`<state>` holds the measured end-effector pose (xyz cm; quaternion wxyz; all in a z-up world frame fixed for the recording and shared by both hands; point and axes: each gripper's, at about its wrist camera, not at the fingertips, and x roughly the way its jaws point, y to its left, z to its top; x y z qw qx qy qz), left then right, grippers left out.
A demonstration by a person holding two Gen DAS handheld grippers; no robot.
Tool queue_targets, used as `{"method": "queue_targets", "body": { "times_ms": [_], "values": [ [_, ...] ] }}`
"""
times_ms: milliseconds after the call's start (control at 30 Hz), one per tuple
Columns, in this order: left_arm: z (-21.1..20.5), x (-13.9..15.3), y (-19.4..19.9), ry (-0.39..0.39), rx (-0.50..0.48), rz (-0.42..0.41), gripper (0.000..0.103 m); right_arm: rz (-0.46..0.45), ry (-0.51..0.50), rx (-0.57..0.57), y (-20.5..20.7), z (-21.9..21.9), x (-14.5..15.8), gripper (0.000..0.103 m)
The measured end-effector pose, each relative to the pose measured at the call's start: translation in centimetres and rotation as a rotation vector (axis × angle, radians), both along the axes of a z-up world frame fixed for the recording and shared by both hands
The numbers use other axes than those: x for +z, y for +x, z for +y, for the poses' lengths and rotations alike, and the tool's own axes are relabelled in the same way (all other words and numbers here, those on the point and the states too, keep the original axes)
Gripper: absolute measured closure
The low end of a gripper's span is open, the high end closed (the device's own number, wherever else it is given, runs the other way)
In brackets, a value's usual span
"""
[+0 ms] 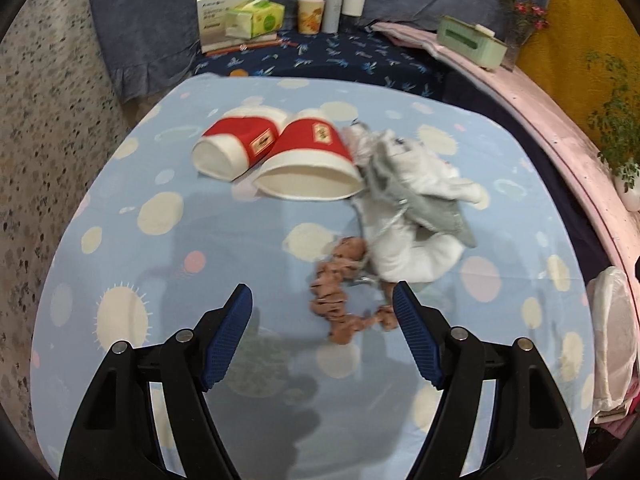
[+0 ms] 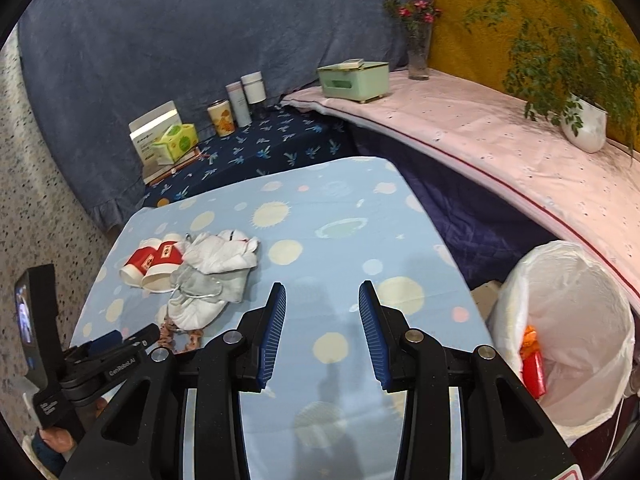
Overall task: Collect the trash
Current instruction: 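Grasp the pink scrunchie with the left tool while the right tool grasps the white glove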
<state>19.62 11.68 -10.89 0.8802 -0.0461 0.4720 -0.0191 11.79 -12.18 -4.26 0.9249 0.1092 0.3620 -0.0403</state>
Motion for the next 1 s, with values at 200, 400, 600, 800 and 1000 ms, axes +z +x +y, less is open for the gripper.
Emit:
{"method": "queue_targets", "body": {
  "times_ms": [200, 400, 600, 800, 1000],
  "values": [
    [0.7, -2.2, 1.2, -0.007, -0.009, 0.037, 0.036, 0.021, 0.002, 0.037, 2.5, 2.3, -1.0, 0.065],
    [0.9, -3.8, 2.9, 0.01, -0.008, 0.064, 0.054, 0.042, 0.016, 0.069, 5.6, 4.3, -2.0, 0.065],
    [1.6, -3.1, 3.9, -0.033, -0.035, 0.068, 0.088, 0.082, 0.055, 0.091, 9.4, 6.1, -4.0, 0.065],
    [2.7, -1.4, 4.3, -0.045, -0.03, 0.028, 0.089, 0.12, 0.081, 0.111, 12.4, 7.3, -6.1, 0.061],
    [3.5, 0.0, 4.9, -0.047, -0.021, -0.001, 0.089, 0.172, 0.058, 0.126, 13.8, 8.2, -8.3, 0.063]
  ]
}}
